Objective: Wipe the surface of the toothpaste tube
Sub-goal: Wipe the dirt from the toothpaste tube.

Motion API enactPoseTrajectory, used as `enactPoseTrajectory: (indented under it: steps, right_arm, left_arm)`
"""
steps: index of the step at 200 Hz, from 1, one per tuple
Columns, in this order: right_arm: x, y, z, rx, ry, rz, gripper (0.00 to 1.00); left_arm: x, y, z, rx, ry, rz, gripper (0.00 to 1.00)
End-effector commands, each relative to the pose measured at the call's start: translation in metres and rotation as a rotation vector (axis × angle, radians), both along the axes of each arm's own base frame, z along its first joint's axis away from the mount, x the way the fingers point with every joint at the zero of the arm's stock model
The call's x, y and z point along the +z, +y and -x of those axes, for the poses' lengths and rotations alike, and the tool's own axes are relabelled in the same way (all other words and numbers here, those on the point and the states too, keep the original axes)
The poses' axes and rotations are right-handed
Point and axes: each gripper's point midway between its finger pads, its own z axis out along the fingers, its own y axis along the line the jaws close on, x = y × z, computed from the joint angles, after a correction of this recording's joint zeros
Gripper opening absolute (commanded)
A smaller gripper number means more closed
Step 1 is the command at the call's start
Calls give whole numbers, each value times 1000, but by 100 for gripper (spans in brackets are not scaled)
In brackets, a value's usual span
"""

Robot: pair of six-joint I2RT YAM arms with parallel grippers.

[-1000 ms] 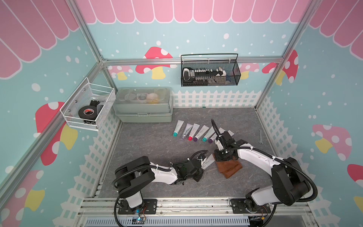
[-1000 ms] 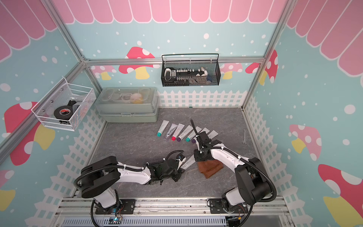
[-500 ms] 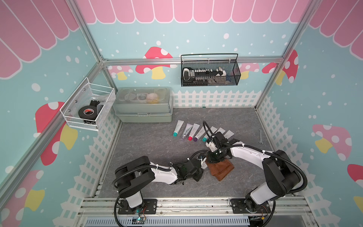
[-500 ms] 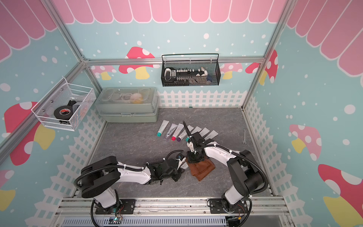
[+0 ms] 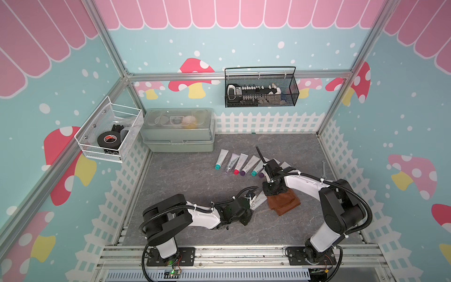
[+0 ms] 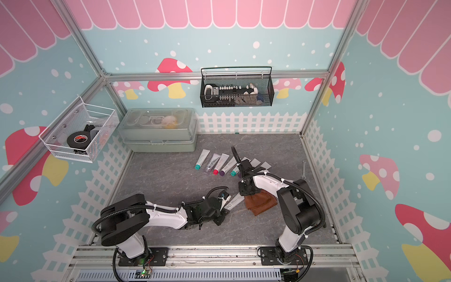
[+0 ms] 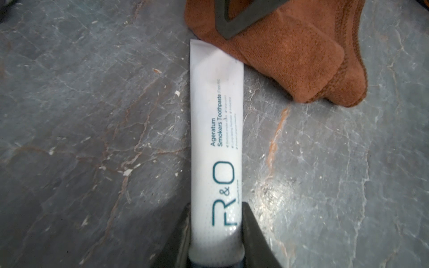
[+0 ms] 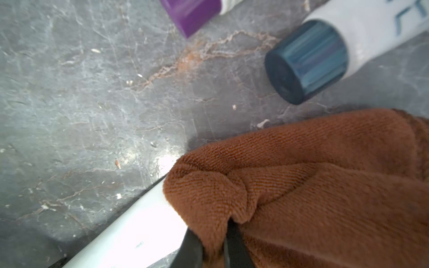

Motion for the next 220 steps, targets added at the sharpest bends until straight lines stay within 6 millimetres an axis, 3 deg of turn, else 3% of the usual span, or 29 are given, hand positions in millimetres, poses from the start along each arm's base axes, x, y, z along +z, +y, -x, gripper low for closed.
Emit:
enactPoseTrajectory:
  steps: [1,23,43,63,82,105,131,171,203,220]
  right_arm:
    - [4,-4,19,17,38,-46,10]
    - [26,25,25,83,35,-226,11]
    - [33,50,33,134,66,-357,11]
    - [30,68,40,180,93,-390,11]
    - [15,70,44,194,132,-343,11]
    - [-14,49,44,169,181,-168,11]
    - [-34,3,35,109,171,111,10]
    - [-30,-33,27,44,124,273,10]
    - [-26,-48,22,-2,109,288,10]
    - [-19,-45,19,-12,91,245,10]
  left_arm:
    - [-5,9,1,13,5,-20,23]
    - [-6,8,1,11,6,-19,23]
    - [-6,7,1,9,6,-19,23]
    - [-7,7,1,9,10,-22,23]
    - [-7,6,1,9,9,-22,23]
    - [-6,6,0,11,8,-23,23]
    - [-6,7,0,12,8,-26,23]
    - [-5,8,0,16,4,-26,23]
    - [-4,9,0,17,1,-23,23]
    - [-4,9,0,18,0,-22,23]
